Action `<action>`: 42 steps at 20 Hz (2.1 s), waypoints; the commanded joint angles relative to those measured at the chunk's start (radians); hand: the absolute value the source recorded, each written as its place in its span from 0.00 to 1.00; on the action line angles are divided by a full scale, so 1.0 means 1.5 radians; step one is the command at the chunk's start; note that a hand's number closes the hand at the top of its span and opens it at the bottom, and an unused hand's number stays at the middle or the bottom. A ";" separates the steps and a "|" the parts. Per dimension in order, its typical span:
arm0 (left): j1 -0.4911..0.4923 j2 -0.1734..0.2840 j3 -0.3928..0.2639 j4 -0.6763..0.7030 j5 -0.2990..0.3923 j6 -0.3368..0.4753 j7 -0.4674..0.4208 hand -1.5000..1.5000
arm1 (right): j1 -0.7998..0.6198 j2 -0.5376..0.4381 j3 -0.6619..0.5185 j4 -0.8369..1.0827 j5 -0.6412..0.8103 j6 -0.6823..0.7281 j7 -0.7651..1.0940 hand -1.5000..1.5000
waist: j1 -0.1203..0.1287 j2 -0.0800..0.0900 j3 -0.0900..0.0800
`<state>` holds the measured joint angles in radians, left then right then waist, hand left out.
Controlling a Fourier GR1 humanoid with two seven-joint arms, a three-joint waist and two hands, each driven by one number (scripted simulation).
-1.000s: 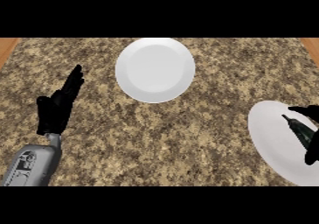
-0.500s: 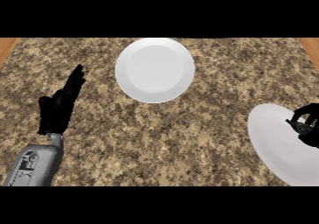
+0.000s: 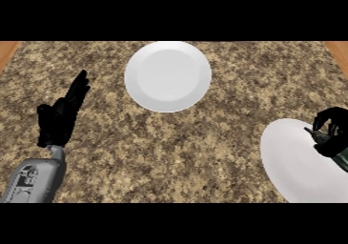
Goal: Pick the eggplant from the plate and place it in the plate
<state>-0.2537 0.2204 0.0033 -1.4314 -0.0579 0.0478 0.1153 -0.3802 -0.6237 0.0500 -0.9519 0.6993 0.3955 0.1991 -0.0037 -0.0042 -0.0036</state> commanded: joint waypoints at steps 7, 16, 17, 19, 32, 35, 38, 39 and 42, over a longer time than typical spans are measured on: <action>0.012 -0.002 0.011 0.009 0.004 0.001 -0.002 0.50 | -0.008 0.197 0.045 -0.290 0.118 -0.280 0.258 1.00 | -0.014 -0.006 0.001; 0.014 -0.006 0.005 0.004 -0.003 -0.006 -0.019 0.50 | -0.060 0.248 0.122 -0.462 0.209 -0.340 0.263 1.00 | 0.003 0.001 0.002; 0.013 -0.015 0.003 0.013 -0.009 0.004 -0.024 0.50 | -0.074 0.269 0.146 -0.490 0.221 -0.317 0.294 1.00 | 0.002 0.001 0.002; 0.013 -0.003 0.014 0.029 0.000 -0.016 -0.042 0.50 | -0.100 0.278 0.138 -0.484 0.199 -0.297 0.277 1.00 | 0.004 0.002 0.002; -0.030 -0.016 -0.004 -0.012 -0.012 -0.022 0.029 0.50 | -0.393 0.414 0.071 -0.010 0.110 -0.438 0.213 1.00 | 0.029 0.008 0.003; -0.017 -0.046 -0.018 0.030 -0.036 0.003 -0.028 0.50 | -0.456 0.415 0.079 0.111 0.082 -0.468 0.210 1.00 | 0.030 0.010 0.002; -0.034 -0.032 -0.011 0.031 -0.026 -0.018 -0.015 0.50 | -0.481 0.415 0.081 0.216 0.131 -0.470 0.190 1.00 | 0.036 0.014 0.002; -0.030 -0.042 -0.019 0.026 -0.035 -0.006 -0.012 0.50 | -0.496 0.416 0.110 0.234 0.122 -0.466 0.211 1.00 | 0.040 0.013 0.002; -0.032 -0.031 -0.012 0.027 -0.024 -0.025 -0.022 0.50 | -0.510 0.416 0.130 0.315 0.106 -0.490 0.221 1.00 | 0.052 0.016 0.002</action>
<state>-0.3042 0.1760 -0.0071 -1.3790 -0.0948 0.0208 0.0774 -1.1064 -0.0028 0.2112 -0.6348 0.8687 -0.2984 0.5295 0.0592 0.0167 -0.0009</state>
